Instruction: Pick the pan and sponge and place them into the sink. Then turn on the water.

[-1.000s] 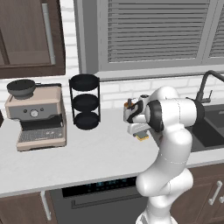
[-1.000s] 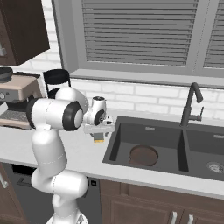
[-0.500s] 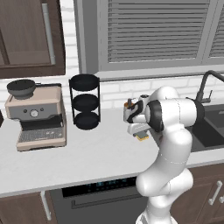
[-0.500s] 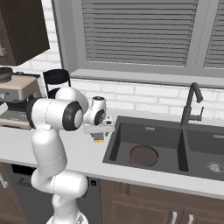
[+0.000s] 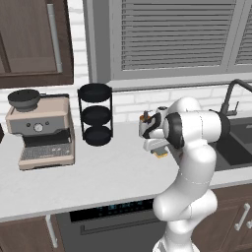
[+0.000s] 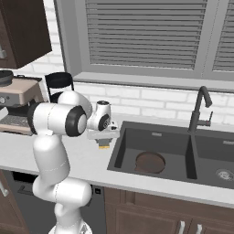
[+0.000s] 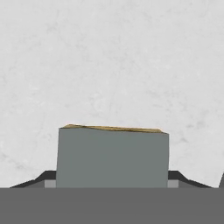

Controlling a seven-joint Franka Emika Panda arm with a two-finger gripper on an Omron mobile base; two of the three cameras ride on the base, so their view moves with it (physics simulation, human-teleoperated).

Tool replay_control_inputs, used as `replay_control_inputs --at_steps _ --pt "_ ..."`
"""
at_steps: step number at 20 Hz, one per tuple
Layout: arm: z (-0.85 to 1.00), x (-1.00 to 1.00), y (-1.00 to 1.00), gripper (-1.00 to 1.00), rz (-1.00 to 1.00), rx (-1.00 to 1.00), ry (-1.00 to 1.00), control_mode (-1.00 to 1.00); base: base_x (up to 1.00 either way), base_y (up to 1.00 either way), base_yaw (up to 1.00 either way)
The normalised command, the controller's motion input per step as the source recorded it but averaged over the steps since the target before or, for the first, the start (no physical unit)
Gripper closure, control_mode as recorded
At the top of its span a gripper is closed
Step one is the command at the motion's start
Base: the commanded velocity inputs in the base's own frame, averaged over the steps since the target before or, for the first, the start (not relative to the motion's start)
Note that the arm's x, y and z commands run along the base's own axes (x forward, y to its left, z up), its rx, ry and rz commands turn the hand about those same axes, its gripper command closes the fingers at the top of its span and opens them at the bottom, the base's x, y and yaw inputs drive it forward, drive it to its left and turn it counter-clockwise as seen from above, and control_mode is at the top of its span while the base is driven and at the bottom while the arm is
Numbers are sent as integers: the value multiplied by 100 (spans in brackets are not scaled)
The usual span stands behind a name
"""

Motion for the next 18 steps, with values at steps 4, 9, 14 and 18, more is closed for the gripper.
replay_control_inputs --at_steps 4,9,14,18 --pt "0 0 0 100 0 0 1 -100 0 0 0" --pt "0 0 -8 100 0 0 0 -100 0 0 0" --pt "0 -6 -58 100 -13 0 4 -100 0 0 0" --pt "15 0 -64 100 -13 1 6 -100 0 0 0"
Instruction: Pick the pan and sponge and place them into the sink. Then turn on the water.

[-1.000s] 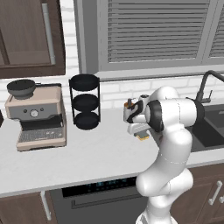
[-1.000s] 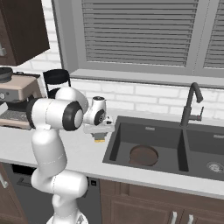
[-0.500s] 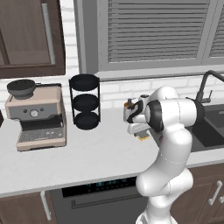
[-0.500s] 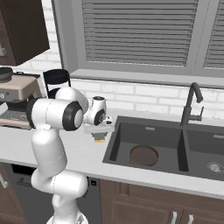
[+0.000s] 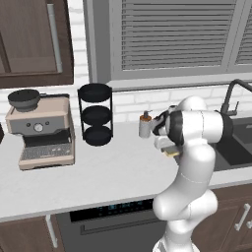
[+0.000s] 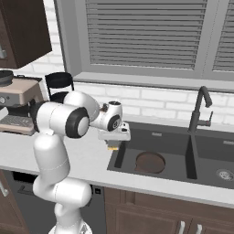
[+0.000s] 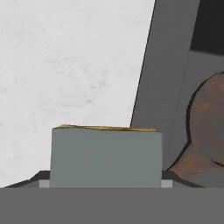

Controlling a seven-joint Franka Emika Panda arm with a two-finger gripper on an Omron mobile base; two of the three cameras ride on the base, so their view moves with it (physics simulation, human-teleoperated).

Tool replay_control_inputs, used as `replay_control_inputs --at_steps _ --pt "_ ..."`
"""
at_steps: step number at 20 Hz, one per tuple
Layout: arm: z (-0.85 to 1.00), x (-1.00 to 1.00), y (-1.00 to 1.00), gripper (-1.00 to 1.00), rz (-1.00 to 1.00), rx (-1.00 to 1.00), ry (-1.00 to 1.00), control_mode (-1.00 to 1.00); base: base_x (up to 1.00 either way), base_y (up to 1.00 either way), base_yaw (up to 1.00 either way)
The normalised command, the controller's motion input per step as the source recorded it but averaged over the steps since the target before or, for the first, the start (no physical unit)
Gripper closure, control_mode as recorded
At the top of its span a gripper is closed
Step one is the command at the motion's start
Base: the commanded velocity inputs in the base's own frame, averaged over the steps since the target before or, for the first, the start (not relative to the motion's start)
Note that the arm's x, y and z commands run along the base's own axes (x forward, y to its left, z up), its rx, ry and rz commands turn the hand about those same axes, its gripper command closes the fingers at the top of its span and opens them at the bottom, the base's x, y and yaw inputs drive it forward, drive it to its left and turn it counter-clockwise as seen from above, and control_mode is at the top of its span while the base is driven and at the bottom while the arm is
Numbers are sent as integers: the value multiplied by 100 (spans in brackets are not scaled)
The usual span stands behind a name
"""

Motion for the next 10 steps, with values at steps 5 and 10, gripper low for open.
replay_control_inputs --at_steps 5,10 --pt "3 0 -77 100 -12 0 8 -100 0 0 0" --pt "0 0 -87 100 -15 2 8 -100 0 0 0"
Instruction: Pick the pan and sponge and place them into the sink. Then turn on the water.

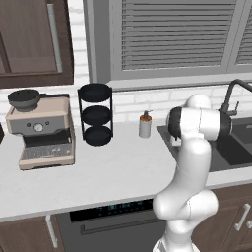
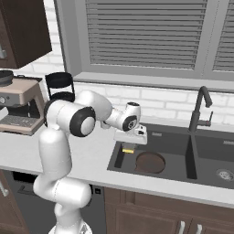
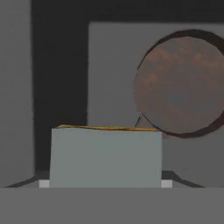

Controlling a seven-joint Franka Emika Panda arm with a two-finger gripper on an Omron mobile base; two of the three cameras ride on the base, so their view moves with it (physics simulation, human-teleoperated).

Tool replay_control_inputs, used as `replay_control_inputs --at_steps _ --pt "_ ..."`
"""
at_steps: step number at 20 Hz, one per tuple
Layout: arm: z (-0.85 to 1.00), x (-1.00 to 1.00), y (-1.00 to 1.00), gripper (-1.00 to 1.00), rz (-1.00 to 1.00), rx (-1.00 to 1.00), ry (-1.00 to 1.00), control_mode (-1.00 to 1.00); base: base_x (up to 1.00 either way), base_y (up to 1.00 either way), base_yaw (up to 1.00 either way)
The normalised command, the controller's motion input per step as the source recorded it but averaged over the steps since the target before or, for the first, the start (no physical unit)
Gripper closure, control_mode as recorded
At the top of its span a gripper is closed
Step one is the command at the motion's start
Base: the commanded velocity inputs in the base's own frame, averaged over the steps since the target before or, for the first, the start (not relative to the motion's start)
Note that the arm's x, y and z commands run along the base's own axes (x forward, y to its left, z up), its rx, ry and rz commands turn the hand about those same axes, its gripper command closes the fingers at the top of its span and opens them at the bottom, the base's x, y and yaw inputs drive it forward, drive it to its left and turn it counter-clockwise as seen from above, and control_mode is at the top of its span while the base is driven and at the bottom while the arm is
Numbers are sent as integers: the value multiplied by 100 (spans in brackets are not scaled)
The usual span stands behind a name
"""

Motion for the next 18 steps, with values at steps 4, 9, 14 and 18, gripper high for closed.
replay_control_inputs --at_steps 4,9,14,18 --pt "-7 4 -81 100 -11 2 7 -100 0 0 0" --pt "-39 25 -59 100 -3 1 1 -100 0 0 0" --pt "-71 21 -29 100 0 0 0 -100 0 0 0" --pt "-53 22 -19 100 0 0 0 -100 0 0 0"
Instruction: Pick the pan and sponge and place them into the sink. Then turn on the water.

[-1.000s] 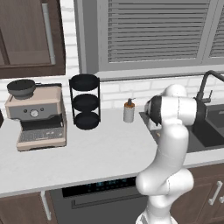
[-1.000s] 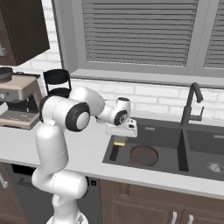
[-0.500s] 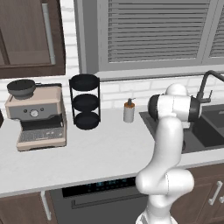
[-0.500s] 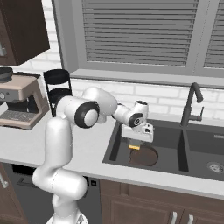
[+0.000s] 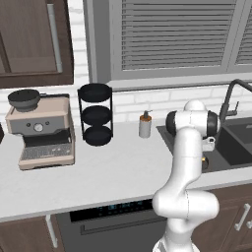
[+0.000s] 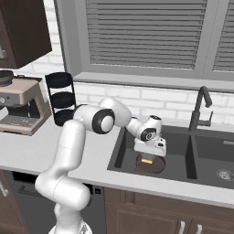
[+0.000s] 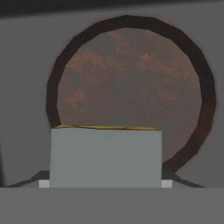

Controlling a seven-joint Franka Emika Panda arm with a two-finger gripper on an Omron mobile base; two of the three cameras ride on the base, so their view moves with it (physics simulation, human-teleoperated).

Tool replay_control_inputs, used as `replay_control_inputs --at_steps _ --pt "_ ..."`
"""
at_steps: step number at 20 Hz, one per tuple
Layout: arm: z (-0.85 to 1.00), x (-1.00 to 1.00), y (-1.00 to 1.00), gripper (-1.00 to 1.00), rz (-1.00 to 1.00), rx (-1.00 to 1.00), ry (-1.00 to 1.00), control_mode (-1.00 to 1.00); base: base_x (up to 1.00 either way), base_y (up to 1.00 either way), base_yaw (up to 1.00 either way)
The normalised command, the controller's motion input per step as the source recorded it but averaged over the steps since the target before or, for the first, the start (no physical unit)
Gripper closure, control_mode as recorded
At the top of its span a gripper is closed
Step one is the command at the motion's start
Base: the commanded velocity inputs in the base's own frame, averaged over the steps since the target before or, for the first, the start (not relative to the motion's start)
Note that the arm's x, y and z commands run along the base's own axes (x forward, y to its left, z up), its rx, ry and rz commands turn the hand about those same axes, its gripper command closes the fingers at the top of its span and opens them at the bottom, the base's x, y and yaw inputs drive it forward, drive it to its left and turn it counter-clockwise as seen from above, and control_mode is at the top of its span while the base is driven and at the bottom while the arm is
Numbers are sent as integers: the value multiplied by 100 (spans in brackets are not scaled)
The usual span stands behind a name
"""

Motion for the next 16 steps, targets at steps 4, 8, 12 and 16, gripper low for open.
replay_control_inputs --at_steps 4,8,12,16 --pt "-18 24 -30 100 0 2 2 -100 0 0 0" --pt "-25 23 -20 100 0 2 2 -100 0 0 0" --pt "-40 13 -2 100 0 1 0 -100 0 0 0" --pt "-46 3 0 100 0 0 0 -100 0 0 0"
